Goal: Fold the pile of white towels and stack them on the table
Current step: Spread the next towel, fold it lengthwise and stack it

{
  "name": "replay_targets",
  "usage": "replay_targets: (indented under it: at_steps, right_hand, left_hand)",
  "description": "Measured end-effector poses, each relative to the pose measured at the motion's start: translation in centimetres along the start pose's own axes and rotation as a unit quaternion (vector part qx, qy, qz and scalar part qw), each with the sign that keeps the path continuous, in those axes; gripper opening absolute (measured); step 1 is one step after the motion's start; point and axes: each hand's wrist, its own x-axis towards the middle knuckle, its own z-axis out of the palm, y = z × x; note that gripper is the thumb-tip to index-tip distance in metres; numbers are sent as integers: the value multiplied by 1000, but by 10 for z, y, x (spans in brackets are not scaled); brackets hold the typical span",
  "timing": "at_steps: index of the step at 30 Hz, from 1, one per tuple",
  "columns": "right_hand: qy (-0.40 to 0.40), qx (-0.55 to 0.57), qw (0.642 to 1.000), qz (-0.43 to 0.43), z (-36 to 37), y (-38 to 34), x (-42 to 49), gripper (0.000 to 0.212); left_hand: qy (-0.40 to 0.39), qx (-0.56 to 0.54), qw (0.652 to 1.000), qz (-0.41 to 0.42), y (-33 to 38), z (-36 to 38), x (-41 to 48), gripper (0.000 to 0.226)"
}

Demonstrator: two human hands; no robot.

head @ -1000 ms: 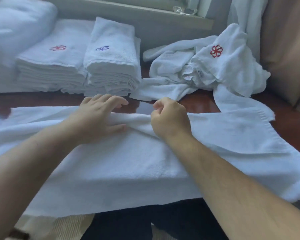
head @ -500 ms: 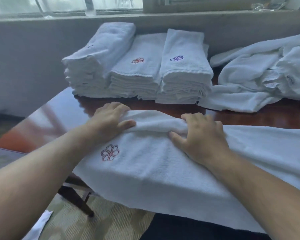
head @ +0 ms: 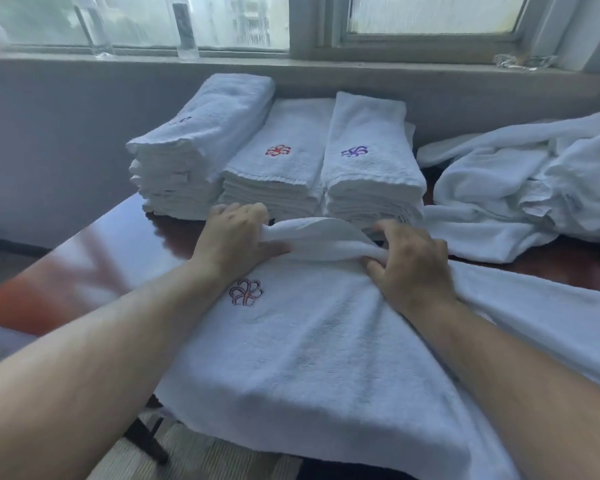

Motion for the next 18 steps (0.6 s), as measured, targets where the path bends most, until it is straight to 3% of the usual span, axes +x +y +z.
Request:
replay_targets:
  at_steps: [6, 10, 14, 18]
  right_hand:
    - [-35, -37, 999, -10, -12, -11, -1, 15]
    - [-27, -51, 998, -14, -18, -21, -19, 22]
    - [-35, -96, 994, -39, -20, -23, -29, 17]
    - [-79, -42, 995, -43, -27, -30, -31, 31]
  left_hand:
    - [125, -16, 989, 71, -4, -35, -17, 31]
    - [64, -18, 993, 101, -7, -42, -52, 26]
    - [16, -50, 998, 31, -8, -37, -85, 23]
    - [71, -95, 993, 22, -3, -34, -94, 26]
